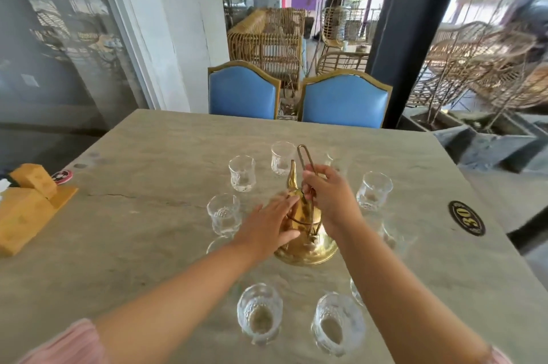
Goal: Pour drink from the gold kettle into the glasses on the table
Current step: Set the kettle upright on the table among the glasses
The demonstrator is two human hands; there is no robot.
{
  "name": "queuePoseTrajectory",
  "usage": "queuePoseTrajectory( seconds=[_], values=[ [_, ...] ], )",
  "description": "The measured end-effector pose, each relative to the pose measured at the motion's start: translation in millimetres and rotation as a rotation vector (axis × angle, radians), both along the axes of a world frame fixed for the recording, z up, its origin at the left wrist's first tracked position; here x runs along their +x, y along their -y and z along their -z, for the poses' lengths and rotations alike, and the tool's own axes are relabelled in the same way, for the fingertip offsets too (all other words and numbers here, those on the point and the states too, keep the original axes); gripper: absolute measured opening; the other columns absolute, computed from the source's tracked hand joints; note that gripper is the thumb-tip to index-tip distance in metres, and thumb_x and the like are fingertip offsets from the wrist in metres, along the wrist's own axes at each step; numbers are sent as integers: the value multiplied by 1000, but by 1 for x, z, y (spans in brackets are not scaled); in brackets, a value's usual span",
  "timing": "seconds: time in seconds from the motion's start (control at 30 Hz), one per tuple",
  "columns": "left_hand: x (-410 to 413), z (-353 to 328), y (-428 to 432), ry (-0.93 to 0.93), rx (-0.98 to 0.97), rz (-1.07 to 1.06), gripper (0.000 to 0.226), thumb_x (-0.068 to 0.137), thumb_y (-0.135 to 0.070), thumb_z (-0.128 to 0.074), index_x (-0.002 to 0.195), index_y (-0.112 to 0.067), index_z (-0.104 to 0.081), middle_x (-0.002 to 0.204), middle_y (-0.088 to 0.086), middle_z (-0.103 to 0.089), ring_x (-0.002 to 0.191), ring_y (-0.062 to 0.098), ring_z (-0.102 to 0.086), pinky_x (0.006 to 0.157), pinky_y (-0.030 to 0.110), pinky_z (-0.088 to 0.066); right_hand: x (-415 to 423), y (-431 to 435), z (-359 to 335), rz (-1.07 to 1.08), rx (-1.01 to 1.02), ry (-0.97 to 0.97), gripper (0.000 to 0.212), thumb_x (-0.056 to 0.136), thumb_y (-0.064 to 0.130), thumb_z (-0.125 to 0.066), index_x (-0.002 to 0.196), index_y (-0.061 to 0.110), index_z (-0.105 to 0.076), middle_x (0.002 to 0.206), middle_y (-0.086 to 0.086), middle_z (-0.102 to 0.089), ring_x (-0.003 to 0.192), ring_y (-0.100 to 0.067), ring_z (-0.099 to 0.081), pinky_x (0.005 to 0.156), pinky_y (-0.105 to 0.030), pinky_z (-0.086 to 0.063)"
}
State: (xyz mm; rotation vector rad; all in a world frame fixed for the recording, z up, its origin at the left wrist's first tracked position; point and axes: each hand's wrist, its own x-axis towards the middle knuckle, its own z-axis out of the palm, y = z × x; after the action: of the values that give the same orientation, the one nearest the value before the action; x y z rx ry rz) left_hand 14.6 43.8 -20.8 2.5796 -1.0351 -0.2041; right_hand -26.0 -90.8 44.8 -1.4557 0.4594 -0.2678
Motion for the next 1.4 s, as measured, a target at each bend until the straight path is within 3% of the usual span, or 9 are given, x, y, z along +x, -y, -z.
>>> queuePoseTrajectory(
  seconds=[0.13,0.3,0.47,0.77,0.83,0.93,1.1,1.27,1.4],
  values=[
    [12,12,4,-65,-32,41,75,91,-47,-53,149,-38,-7,160,-7,-10,142,23,-30,114,49,-28,0,-5,12,64,33,22,15,94,11,-55,109,13,-58,67,0,-56,57,-10,-48,59,-25,-45],
    [23,20,8,-91,-42,110,78,92,-39,-55,150,-33,-4,160,-7,0,147,18,-11,117,43,-22,2,-9,24,102,92,34,13,94,13,-56,98,25,-58,70,-1,-57,60,-12,-50,64,-31,-45],
    [31,28,6,-134,-23,138,74,91,-38,-57,151,-30,-13,160,-7,3,146,18,-16,115,38,-26,3,-14,39,122,73,20,21,94,16,-56,115,20,-55,63,4,-58,55,-8,-52,57,-25,-46],
    [44,40,4,-206,-60,171,76,90,-38,-59,151,-26,-16,160,-9,4,147,14,-7,118,42,-20,9,-18,43,129,52,28,21,95,17,-55,117,18,-54,65,4,-58,55,-6,-53,58,-24,-49],
    [45,41,4,-216,-59,185,76,91,-39,-58,151,-26,-15,159,-9,6,147,13,-4,118,43,-18,9,-18,45,125,-19,28,25,96,19,-54,120,17,-53,68,2,-60,58,-7,-55,59,-23,-49],
    [45,40,4,-200,-31,198,77,92,-40,-55,152,-27,-10,159,-10,9,147,13,-2,119,43,-16,8,-21,54,115,-279,12,33,98,23,-49,130,14,-47,77,-2,-61,64,-10,-55,54,-12,-44],
    [44,34,5,-199,45,212,80,94,-40,-51,132,-46,20,157,-13,17,147,12,0,119,41,-14,6,-20,56,100,-442,-10,54,102,25,-40,151,15,-22,84,5,-54,78,-17,-59,56,-2,-40],
    [45,37,8,-160,79,209,80,95,-40,-49,135,-46,20,150,-16,25,147,10,1,116,32,1,4,-17,61,68,-615,-45,57,103,29,-32,154,19,-7,88,-6,-63,76,-20,-61,54,-10,-41],
    [44,36,10,-129,157,184,80,95,-41,-48,137,-44,21,152,-14,23,147,12,-5,116,37,4,2,-17,58,66,-744,-63,57,104,29,-28,154,21,-3,132,-18,-56,99,-31,-64,67,-34,-50]
  ],
)
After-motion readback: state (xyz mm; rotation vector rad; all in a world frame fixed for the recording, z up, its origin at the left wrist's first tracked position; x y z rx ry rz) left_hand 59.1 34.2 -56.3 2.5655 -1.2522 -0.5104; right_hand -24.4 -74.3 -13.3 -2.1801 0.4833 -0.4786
